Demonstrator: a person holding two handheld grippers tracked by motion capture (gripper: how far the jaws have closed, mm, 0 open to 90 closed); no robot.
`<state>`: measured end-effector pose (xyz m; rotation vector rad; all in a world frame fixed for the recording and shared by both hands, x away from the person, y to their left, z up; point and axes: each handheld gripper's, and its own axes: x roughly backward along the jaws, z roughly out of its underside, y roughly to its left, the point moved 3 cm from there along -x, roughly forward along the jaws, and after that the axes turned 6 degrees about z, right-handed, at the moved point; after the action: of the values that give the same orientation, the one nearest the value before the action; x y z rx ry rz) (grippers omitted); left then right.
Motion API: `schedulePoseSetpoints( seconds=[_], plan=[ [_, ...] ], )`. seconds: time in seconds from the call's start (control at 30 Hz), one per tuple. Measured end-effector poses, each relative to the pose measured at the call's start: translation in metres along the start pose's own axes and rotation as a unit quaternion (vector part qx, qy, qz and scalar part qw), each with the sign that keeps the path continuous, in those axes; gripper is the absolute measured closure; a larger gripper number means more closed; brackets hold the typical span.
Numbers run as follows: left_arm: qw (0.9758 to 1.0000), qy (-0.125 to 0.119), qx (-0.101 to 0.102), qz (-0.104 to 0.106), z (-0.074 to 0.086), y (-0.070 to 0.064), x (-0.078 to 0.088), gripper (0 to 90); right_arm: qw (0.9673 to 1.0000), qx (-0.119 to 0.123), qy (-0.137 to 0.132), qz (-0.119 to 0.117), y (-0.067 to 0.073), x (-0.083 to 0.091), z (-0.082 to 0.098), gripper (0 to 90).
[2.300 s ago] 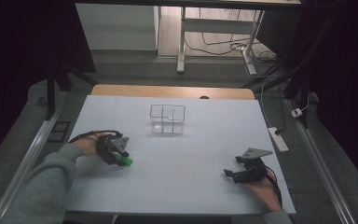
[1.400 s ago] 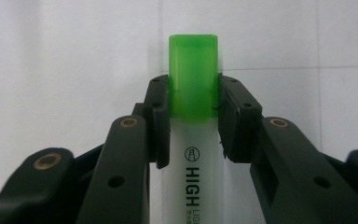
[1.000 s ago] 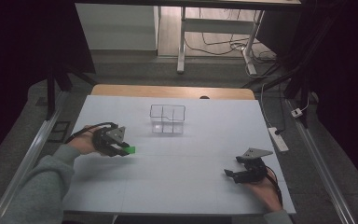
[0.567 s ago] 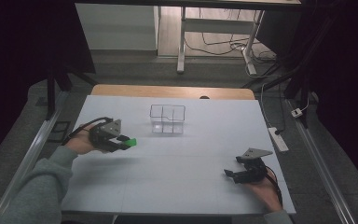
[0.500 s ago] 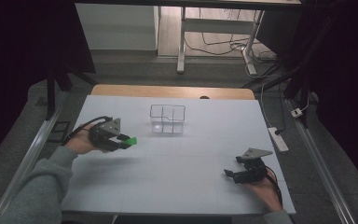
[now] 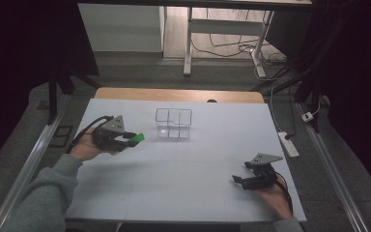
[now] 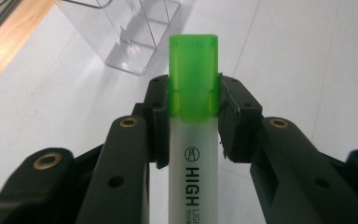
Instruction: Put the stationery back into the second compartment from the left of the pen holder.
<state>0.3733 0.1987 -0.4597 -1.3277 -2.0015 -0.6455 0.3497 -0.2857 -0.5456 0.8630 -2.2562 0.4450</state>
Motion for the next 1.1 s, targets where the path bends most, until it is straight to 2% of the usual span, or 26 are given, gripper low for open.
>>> schedulePoseSetpoints(
  seconds=[0.23,0.33,0.4,0.5,0.57,0.77,1.1],
  plan=[
    [0.9993,-0.026,0.027,-0.004,-0.002,0.001,0.005,66.7,1.0000,-0.003,-0.003,0.001,0.000,0.000,0.000,20.9],
    [0.9986,-0.035,0.034,-0.016,-0.004,0.001,0.007,66.7,1.0000,-0.003,-0.003,0.001,0.000,0.001,0.000,20.9],
    [0.9972,-0.049,0.048,-0.029,-0.004,0.002,0.008,66.8,1.0000,-0.002,-0.004,0.003,0.000,0.001,-0.001,20.9],
    [0.9942,-0.072,0.071,-0.038,-0.005,0.005,0.010,66.7,1.0000,-0.002,-0.006,0.002,0.000,0.001,-0.001,20.9],
    [0.9926,-0.084,0.078,-0.040,-0.006,0.006,0.011,66.7,1.0000,-0.002,-0.007,0.002,0.000,0.001,-0.001,20.9],
    [0.9913,-0.097,0.081,-0.036,-0.012,0.005,0.009,66.7,1.0000,-0.001,-0.007,0.003,-0.001,0.001,-0.001,20.9],
    [0.9866,-0.126,0.094,-0.044,-0.025,0.006,0.005,66.7,1.0000,0.001,-0.007,0.005,0.000,0.001,-0.001,20.9]
  ],
)
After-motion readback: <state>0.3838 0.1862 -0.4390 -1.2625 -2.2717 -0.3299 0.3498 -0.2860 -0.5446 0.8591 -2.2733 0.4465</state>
